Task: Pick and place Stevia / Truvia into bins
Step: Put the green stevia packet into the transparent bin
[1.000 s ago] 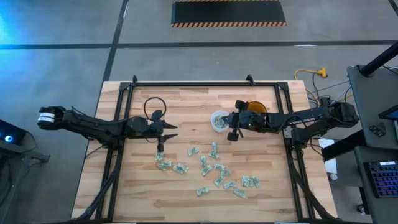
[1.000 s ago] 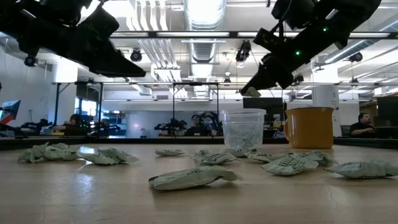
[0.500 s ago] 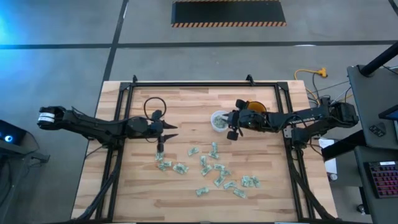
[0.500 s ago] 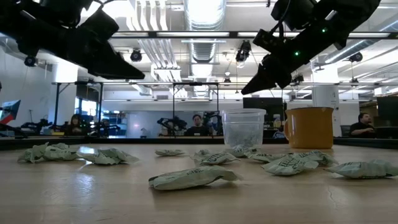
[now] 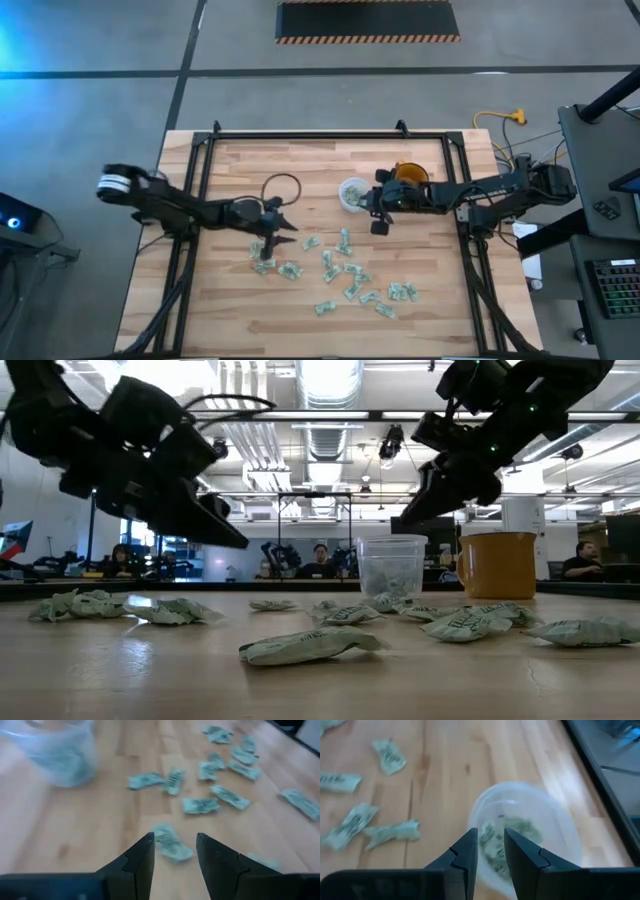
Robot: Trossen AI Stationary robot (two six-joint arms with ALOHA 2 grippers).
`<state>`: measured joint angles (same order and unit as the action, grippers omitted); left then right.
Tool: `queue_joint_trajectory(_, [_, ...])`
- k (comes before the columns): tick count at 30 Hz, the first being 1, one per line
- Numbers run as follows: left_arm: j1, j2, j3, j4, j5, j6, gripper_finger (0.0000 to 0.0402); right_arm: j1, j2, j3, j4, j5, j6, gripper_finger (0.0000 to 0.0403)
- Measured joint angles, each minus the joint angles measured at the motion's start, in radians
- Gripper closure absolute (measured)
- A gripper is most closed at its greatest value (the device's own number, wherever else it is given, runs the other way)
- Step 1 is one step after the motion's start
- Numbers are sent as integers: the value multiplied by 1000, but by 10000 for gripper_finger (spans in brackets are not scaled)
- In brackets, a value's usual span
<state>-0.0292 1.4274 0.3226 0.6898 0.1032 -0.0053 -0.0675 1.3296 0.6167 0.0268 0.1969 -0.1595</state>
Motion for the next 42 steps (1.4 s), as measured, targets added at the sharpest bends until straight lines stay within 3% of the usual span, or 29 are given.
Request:
queue_joint_trajectory(7, [-6, 211, 79, 31, 18, -18, 272, 40, 0, 0, -38, 0, -4, 329])
queue_joint_trajectory(13, [-6, 308, 147, 36, 23, -9, 272, 44, 0, 0, -39, 0, -5, 328])
queue_joint_trajectory(34, [-6, 292, 157, -46, 18, -4, 273, 44, 0, 0, -39, 1, 2, 335])
queue_joint_trajectory(42, [-6, 291, 157, -50, 15, 20, 340, 44, 0, 0, -40, 1, 2, 329])
